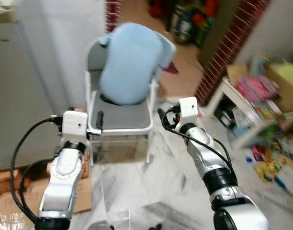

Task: Restocking fridge

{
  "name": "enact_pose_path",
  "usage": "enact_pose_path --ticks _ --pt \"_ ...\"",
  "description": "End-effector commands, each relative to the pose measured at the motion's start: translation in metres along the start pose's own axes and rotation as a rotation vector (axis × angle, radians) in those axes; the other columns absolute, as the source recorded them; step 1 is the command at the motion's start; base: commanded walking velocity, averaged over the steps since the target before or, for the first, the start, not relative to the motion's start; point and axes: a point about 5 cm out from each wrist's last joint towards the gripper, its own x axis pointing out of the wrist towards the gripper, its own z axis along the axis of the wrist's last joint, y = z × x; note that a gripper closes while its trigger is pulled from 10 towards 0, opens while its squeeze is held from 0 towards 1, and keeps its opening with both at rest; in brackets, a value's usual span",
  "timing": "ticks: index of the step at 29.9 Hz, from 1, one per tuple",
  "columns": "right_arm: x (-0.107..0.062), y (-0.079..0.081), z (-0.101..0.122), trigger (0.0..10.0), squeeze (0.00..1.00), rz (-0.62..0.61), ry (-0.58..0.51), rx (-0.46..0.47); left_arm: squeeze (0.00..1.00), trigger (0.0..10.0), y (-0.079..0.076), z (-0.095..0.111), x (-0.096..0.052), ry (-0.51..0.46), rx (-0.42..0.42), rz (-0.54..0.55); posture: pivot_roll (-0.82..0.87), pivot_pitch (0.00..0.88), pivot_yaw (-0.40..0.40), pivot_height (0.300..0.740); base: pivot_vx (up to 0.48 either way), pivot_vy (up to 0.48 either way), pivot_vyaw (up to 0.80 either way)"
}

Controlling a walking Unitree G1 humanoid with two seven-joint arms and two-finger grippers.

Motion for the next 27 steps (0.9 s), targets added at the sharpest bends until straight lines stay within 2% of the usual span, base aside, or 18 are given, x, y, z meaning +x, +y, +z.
enact_pose_path --ticks 1,4,8,11,13,14,16,18,22,24,27 --pt "0.001 0.005 0.013 10.0 0.00 0.009 -0.044 0.015 0.00 10.0 0.007 0.001 -0.003 0.010 0.013 0.006 0.09 0.000 -0.050 0.740 0.000 0.476 -0.80" --pt "-0.004 0.002 0.014 10.0 0.00 -0.013 -0.055 0.034 0.00 10.0 0.003 -0.001 -0.005 0.023 0.004 -0.009 0.07 0.000 -0.044 0.740 0.000 0.476 -0.80" --pt "-0.017 -0.011 0.017 10.0 0.00 -0.103 -0.078 0.067 0.00 10.0 -0.004 -0.001 -0.003 0.029 0.005 -0.055 0.03 0.000 -0.016 0.740 0.000 0.472 -0.80" --pt "-0.019 -0.014 0.017 10.0 0.00 -0.121 -0.079 0.070 0.00 10.0 -0.006 -0.001 -0.003 0.031 0.002 -0.066 0.03 0.000 -0.016 0.740 0.000 0.469 -0.80" --pt "-0.026 -0.024 0.015 10.0 0.00 -0.178 -0.078 0.081 0.00 10.0 -0.012 -0.003 -0.001 0.032 0.000 -0.096 0.00 0.000 0.007 0.740 0.000 0.463 -0.80" --pt "-0.026 -0.024 0.015 10.0 0.00 -0.178 -0.078 0.081 0.00 10.0 -0.012 -0.003 -0.001 0.032 0.000 -0.096 0.00 0.000 0.007 0.740 0.000 0.461 -0.80" --pt "-0.038 -0.037 0.013 10.0 0.00 -0.252 -0.073 0.098 0.00 10.0 -0.023 0.000 0.004 0.022 0.015 -0.154 -0.02 0.000 0.033 0.740 0.000 0.452 -0.80" --pt "-0.045 -0.040 0.010 10.0 0.00 -0.283 -0.069 0.110 0.00 10.0 -0.028 0.002 0.006 0.013 0.030 -0.197 -0.02 0.000 0.045 0.740 0.000 0.420 -0.80" --pt "-0.051 -0.036 0.007 10.0 0.00 -0.304 -0.063 0.132 0.00 10.0 -0.031 0.004 0.006 0.007 0.024 -0.228 -0.03 0.000 0.074 0.740 0.000 0.414 -0.80" --pt "-0.052 -0.032 0.005 10.0 0.00 -0.313 -0.063 0.146 0.00 10.0 -0.033 0.007 0.008 -0.017 0.030 -0.234 -0.03 0.000 0.075 0.740 0.000 0.000 -0.80" --pt "-0.054 -0.029 0.006 10.0 0.00 -0.317 -0.057 0.154 0.00 10.0 -0.034 0.011 0.010 -0.037 0.033 -0.239 -0.03 0.000 0.042 0.740 0.000 0.000 -0.80"
